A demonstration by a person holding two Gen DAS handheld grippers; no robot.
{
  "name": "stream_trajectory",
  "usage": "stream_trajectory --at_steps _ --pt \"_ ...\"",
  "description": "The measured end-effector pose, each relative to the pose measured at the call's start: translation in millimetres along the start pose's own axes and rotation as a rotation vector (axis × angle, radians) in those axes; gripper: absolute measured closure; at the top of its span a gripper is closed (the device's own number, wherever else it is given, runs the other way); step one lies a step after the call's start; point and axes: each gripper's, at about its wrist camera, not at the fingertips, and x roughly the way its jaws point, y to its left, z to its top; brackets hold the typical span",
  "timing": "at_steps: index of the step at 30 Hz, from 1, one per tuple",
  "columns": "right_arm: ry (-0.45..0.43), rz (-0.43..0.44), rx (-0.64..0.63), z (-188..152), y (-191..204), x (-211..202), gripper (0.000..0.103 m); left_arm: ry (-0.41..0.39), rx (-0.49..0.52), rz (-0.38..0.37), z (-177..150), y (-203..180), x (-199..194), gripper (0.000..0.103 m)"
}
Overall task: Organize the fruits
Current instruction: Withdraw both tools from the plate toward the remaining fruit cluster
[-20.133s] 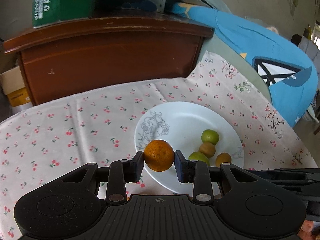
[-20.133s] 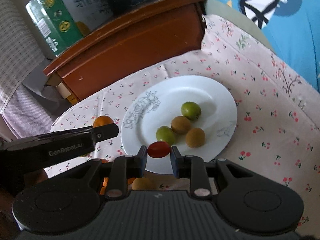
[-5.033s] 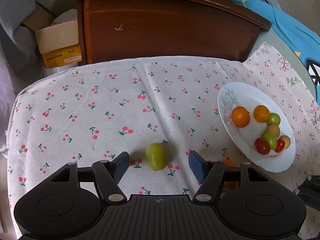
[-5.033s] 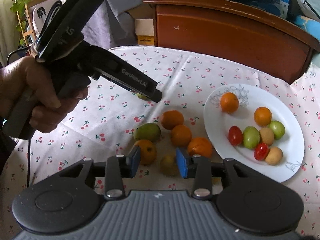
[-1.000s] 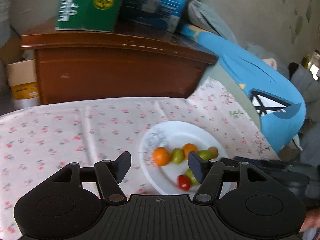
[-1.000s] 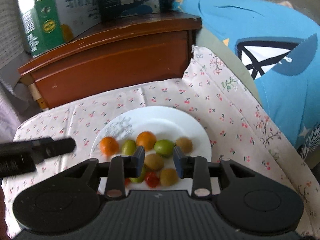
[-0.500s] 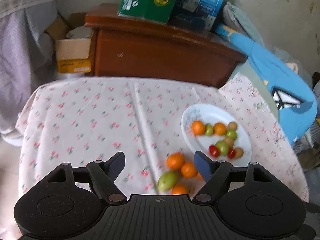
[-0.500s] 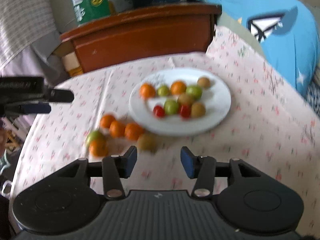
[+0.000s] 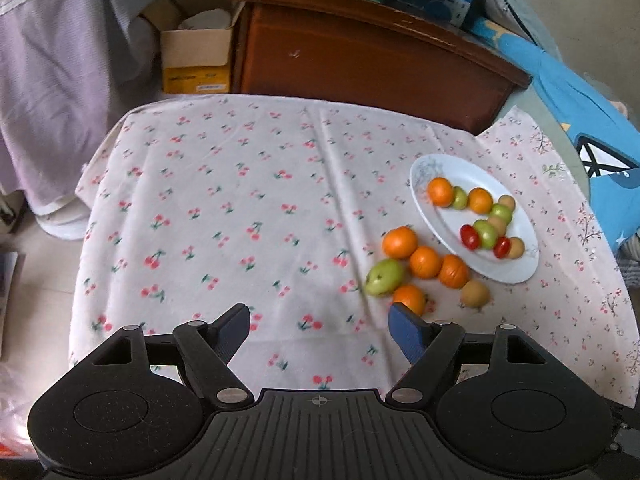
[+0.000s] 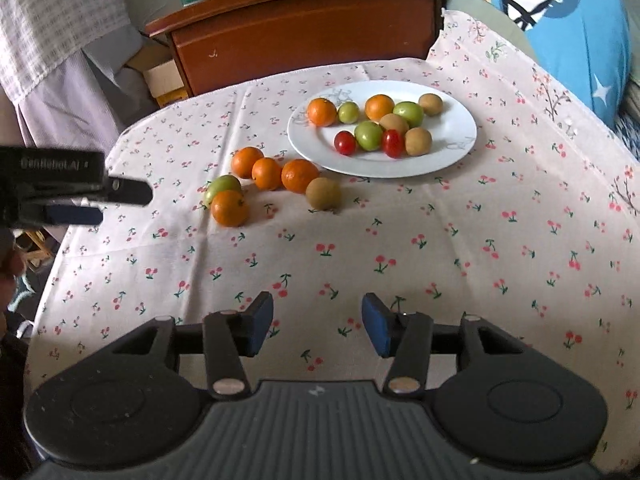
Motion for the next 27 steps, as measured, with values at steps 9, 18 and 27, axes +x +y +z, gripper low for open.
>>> stream_trajectory --at_steps 9,18,27 --pt "-0.036 0.007 0.027 3.1 -1.5 3.0 0.053 0.011 0.007 0.012 -9.4 1.4 0.6 0.026" --pt "-0.076 0.02 0.022 24.2 -2.1 20.7 0.055 0.016 0.031 -0.027 -15.6 -13.4 19.9 0.026" --pt "-0.097 0.036 0.019 44.1 -6.1 50.4 0.061 -0.012 0.042 -0.063 -17.9 -21.5 29.1 0.029"
